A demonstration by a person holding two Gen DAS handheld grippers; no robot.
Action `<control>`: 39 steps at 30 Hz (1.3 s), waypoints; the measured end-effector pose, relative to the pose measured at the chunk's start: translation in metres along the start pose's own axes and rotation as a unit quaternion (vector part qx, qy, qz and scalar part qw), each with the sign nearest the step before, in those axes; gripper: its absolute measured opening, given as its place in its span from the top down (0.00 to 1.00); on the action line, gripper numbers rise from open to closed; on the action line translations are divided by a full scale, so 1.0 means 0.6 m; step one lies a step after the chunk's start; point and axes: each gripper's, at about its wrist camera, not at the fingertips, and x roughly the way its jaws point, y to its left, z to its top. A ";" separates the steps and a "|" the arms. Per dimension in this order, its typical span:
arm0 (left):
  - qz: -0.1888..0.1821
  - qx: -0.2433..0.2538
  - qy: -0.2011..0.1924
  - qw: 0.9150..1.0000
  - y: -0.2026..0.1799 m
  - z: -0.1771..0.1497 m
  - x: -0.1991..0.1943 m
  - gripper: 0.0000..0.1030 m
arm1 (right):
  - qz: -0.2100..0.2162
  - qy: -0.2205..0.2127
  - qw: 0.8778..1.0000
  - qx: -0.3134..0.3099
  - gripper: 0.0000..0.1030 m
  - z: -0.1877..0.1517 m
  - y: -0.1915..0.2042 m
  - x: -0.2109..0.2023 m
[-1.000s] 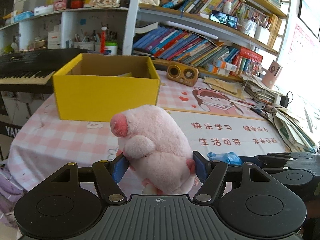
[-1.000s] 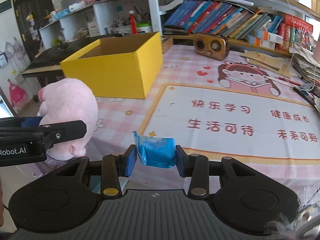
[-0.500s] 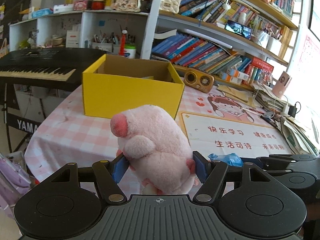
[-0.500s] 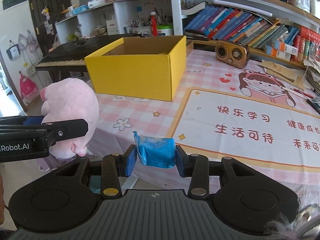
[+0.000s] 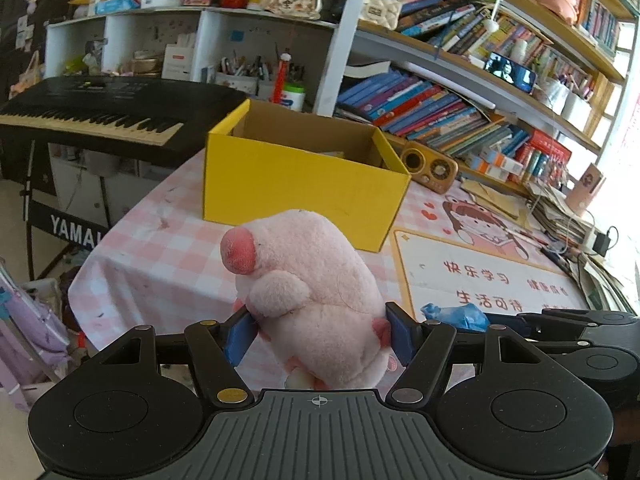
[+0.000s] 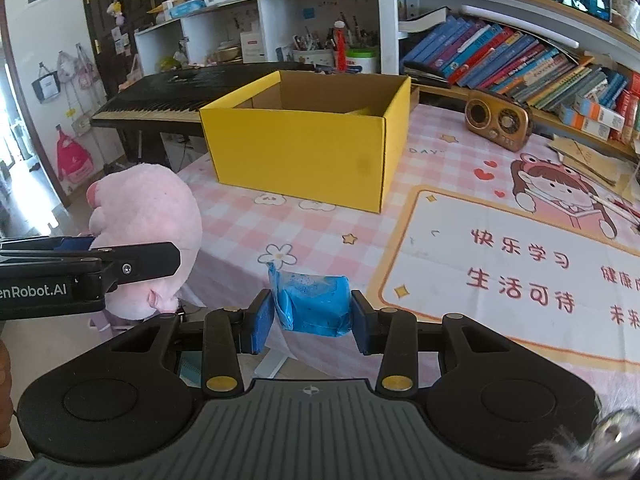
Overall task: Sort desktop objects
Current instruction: 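Lift the plush pig and blue item and carry them toward the yellow box, then lower both tools into the yellow box and open them to drop pig and item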
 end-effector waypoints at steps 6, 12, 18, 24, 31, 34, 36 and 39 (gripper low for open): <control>0.012 0.001 -0.011 1.000 0.010 0.025 0.015 0.33 | 0.013 -0.010 1.000 -0.006 0.64 0.028 -0.002 0.019; 0.029 0.005 -0.032 0.999 0.019 0.065 0.025 0.33 | 0.027 -0.026 0.999 -0.011 0.64 0.072 -0.004 0.045; 0.041 0.001 -0.056 0.998 0.023 0.117 0.051 0.33 | 0.036 -0.050 0.998 -0.021 0.64 0.128 -0.016 0.066; 0.037 0.008 -0.083 0.996 0.010 0.178 0.087 0.33 | 0.035 -0.075 0.996 -0.026 0.64 0.192 -0.041 0.096; 0.033 0.021 -0.102 0.994 -0.007 0.246 0.146 0.33 | 0.029 -0.098 0.993 -0.050 0.64 0.269 -0.071 0.146; 0.032 0.025 -0.097 0.994 -0.009 0.268 0.178 0.33 | 0.027 -0.094 0.993 -0.066 0.64 0.295 -0.079 0.178; 0.030 0.025 -0.090 0.995 -0.005 0.282 0.201 0.33 | 0.029 -0.083 0.993 -0.082 0.64 0.309 -0.083 0.203; 0.030 0.022 -0.077 0.996 0.000 0.300 0.235 0.33 | 0.034 -0.055 0.991 -0.115 0.64 0.325 -0.084 0.246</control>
